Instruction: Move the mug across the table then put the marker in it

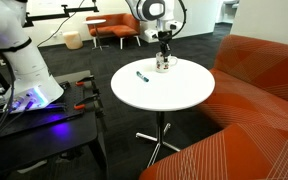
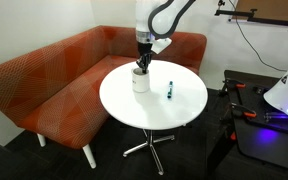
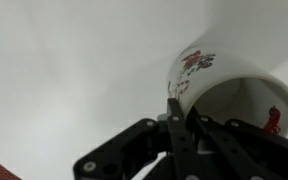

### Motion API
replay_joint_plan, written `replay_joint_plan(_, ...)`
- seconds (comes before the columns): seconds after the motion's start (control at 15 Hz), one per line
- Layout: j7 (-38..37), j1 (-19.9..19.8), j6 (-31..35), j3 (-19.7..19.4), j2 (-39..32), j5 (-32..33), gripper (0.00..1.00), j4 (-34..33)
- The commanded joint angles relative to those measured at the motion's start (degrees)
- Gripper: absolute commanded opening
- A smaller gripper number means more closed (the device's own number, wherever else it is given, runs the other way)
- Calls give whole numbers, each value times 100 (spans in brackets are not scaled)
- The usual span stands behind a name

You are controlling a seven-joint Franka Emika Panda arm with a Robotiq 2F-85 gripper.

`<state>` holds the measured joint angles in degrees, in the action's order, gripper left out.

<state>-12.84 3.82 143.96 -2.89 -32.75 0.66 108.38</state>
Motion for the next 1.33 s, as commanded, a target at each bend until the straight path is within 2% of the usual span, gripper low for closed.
replay_joint_plan(0.0, -126, -183, -197, -57, 59, -240, 2, -114)
replay_joint_plan(0.33, -241, -380, -211, -204, 83, -421, 2, -82)
replay_joint_plan(1.27, -1161, -499, -408, -814, 153, -366, 2, 5)
